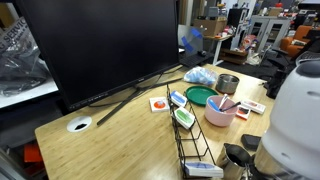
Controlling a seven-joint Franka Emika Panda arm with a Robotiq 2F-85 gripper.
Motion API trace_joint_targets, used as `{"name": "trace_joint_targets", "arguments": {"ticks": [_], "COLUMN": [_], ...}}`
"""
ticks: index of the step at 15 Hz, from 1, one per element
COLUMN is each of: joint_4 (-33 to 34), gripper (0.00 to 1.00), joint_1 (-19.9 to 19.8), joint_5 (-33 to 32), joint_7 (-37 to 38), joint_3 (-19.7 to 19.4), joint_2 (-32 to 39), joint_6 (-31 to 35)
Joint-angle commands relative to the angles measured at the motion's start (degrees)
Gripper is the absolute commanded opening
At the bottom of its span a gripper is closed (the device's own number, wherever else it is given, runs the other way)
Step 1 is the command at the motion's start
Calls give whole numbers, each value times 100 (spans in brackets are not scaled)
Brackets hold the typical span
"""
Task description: Pick up the folk from the table and put it in the silver cup.
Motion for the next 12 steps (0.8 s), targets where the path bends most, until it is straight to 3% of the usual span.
{"name": "trace_joint_targets", "arguments": {"ticks": [1,6,12], "joint_4": [-461,-662,-611], "gripper": [7,7,7], "joint_1": [-34,371,162], "joint_5": [1575,3939,5900], "joint_7": [-924,-2467,-3925], "joint_3": [321,5,-370], "joint_2": [-921,-2118,-2515], "joint_6": [387,217,-27]}}
